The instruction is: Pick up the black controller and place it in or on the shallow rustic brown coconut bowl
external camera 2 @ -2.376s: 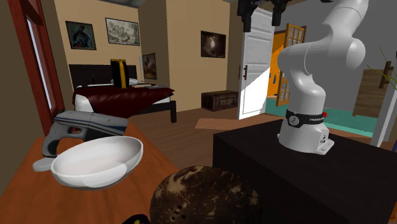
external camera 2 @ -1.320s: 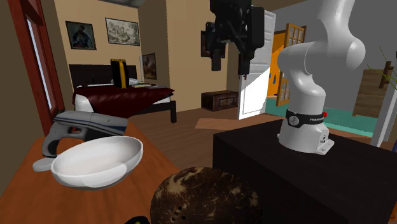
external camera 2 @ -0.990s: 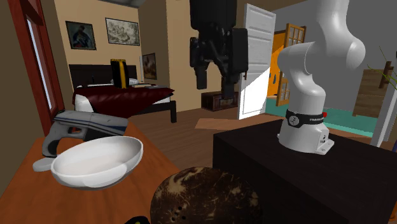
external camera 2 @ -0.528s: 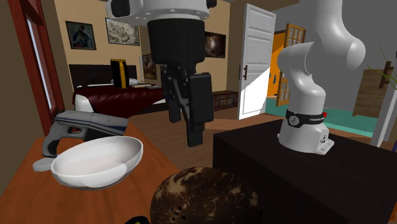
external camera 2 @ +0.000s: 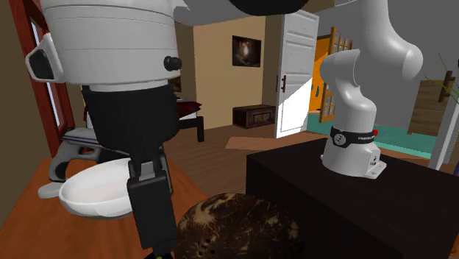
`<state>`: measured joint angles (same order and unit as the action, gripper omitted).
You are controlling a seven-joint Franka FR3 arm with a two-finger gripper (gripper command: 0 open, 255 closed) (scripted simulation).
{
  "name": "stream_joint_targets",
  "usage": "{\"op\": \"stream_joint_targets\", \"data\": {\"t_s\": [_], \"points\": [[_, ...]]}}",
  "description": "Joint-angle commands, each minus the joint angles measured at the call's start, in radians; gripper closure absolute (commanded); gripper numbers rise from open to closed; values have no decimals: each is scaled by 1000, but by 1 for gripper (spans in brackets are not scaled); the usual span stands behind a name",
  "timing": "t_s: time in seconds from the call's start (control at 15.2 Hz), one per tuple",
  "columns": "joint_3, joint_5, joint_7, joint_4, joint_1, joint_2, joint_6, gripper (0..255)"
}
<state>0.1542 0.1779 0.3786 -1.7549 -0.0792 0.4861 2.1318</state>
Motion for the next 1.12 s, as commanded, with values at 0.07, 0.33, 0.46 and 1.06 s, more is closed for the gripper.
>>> {"op": "stream_joint_targets", "data": {"t_s": [0.07,0.33,0.46,1.06], "points": [[-10,16,13,144,-19,127,-19,0],[-19,25,19,228,-30,215,-17,0],[-21,28,21,220,-30,227,3,0],[-25,33,24,210,-29,252,38,0]]}}
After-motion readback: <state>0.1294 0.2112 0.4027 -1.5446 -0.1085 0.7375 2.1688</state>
